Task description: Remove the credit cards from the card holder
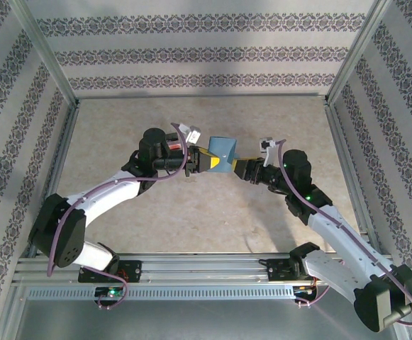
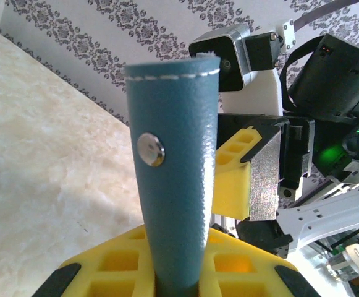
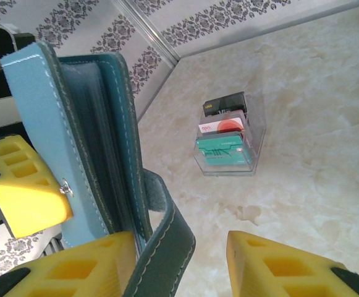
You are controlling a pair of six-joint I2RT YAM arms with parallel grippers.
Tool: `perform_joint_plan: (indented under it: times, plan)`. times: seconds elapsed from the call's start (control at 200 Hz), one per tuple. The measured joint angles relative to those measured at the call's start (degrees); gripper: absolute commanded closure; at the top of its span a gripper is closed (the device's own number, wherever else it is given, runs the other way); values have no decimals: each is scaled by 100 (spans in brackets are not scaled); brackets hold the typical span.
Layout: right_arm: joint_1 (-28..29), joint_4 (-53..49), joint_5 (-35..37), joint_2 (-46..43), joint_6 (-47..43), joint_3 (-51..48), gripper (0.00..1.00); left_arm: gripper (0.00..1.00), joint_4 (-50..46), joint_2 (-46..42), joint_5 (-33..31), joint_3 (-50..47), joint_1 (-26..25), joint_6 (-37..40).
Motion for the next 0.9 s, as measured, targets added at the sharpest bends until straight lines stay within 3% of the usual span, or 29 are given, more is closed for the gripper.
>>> perform_joint_plan:
  times: [0.33,0.49,0.575,0.724,0.899]
  plan:
    - [-149,584,-446,70,398,-151,61,100,769,304,431,0,85,-726]
    - [-175,905,-603,103,588,-210,68,99,1412,570,654,0,144,-1257]
    - [-175,1067,-656,114,682,-229,77,98,1716,673,726,0,162,-1495]
    - [-170,1211,-719,120,809,-236,94,82,1941,774,741,0,186,-1698]
    - [-101,1209,-710,118,839,-236,98,66,1703,774,723,2,140,-1600]
